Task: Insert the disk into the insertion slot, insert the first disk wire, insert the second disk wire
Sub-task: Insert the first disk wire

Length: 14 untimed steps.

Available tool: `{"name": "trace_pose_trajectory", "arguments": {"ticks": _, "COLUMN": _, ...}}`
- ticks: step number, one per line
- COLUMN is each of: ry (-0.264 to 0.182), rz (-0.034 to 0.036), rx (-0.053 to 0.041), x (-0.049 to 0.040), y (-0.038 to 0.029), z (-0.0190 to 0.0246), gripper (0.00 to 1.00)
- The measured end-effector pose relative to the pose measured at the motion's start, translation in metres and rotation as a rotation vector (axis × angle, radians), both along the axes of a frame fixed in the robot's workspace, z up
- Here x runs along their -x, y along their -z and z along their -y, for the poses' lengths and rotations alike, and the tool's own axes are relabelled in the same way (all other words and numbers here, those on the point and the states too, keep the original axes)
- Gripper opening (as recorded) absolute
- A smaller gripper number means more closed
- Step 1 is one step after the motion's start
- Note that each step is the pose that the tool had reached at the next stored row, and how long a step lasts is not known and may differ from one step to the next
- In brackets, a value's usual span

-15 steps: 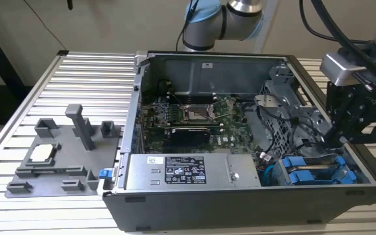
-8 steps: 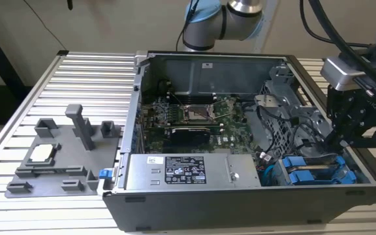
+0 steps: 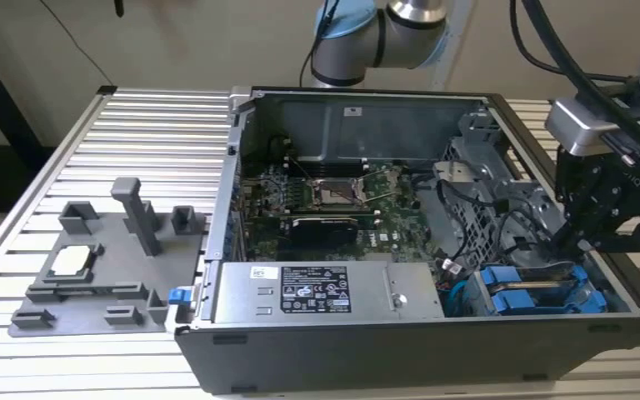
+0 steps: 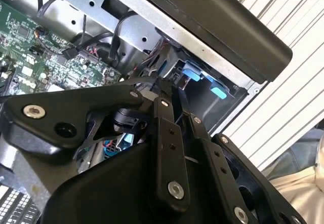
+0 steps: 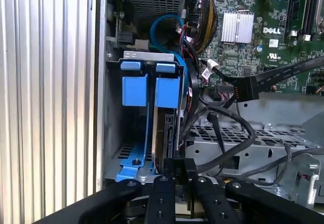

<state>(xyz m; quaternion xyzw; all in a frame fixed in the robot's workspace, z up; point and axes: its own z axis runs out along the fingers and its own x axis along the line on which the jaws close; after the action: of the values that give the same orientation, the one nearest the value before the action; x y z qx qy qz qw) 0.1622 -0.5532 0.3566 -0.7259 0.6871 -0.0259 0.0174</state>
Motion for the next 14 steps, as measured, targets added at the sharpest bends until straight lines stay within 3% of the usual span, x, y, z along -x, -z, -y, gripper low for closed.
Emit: {"name": "trace_pose_trajectory", "arguments": {"ticks": 14, "ry": 0.001, "rz": 0.0, "rx": 0.0002, "x": 0.0, "y": 0.0108, "z": 0.0044, "gripper": 0.19}}
